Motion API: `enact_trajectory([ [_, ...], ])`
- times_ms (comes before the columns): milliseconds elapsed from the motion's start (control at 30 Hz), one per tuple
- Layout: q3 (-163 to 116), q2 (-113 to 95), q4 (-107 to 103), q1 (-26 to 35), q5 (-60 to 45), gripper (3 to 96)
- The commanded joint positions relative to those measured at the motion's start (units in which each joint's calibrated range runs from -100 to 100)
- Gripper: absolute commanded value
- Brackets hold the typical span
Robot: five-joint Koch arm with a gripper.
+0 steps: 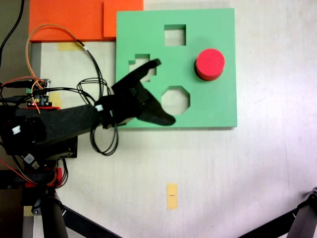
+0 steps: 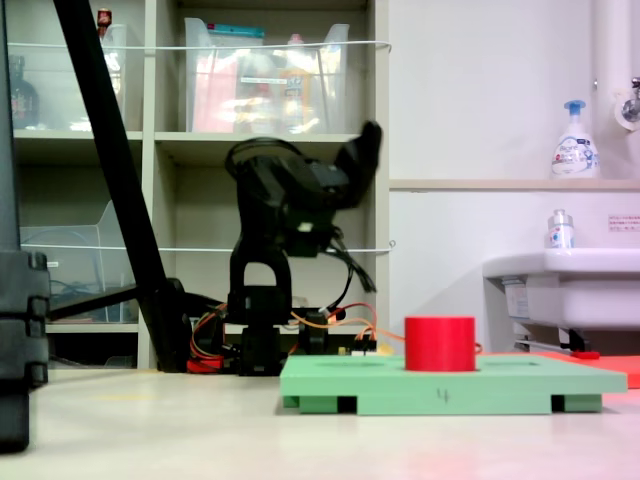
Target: Put the cylinder block into the corresponding hole
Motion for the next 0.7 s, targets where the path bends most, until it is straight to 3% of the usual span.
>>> enact_trajectory([
  [33, -1.7, -22.7, -13.3, -4.1, 0.0, 62.1],
  [100, -3.0, -33.9, -24.3, -7.1, -0.1, 50.1],
  [167, -3.2, -41.0, -35.3, -10.2, -1.3, 45.7],
  [367, -5.9, -42.0, -52.6, -16.1, -20.9, 44.1],
  [467, -9.7, -42.0, -55.3, -18.0, -47.4, 44.5],
  [700, -28.4, -42.0, -60.2, -16.8, -55.3, 44.5],
])
